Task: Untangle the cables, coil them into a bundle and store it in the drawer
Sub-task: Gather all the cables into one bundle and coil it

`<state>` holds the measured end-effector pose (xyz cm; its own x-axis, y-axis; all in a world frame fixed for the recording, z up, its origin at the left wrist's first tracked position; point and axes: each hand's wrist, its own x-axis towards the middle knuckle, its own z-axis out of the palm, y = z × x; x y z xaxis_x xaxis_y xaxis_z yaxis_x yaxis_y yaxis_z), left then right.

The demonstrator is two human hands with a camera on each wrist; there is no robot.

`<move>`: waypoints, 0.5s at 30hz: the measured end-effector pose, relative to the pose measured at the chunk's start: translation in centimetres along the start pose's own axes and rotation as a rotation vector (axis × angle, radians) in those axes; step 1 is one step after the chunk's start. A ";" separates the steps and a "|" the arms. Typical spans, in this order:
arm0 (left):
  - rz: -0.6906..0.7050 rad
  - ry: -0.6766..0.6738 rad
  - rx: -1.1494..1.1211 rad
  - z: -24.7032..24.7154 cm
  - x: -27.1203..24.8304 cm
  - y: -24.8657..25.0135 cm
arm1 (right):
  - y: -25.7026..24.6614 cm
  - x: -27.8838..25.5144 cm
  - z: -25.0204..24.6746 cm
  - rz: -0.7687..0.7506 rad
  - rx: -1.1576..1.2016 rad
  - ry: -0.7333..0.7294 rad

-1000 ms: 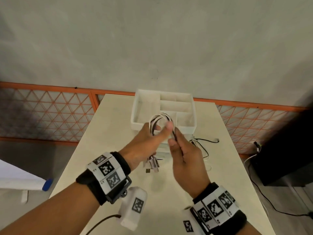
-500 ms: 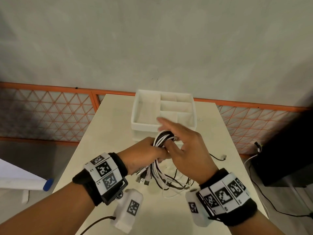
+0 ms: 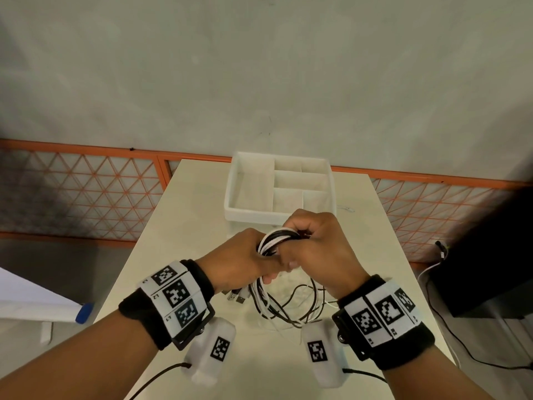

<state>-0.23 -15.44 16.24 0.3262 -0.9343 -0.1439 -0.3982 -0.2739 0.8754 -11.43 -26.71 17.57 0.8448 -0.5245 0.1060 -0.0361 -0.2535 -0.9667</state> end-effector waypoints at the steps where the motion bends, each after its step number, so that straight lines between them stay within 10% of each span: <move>1: 0.009 0.055 -0.013 0.0 0.1 -0.1 | 0.2 0.0 0.1 0.008 0.067 0.007; 8: 0.100 0.151 -0.411 -2.6 -0.1 0.7 | 5.2 -1.6 1.3 0.240 -0.229 -0.439; 15: -0.170 -0.094 -0.410 -2.4 -0.9 -0.2 | 7.5 -0.3 -1.1 0.321 -0.692 -0.107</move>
<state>1.64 -14.03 17.28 0.2705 -0.9059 -0.3259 0.0328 -0.3297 0.9435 -12.55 -29.34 10.50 0.7822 -0.5856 -0.2127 -0.5845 -0.5715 -0.5760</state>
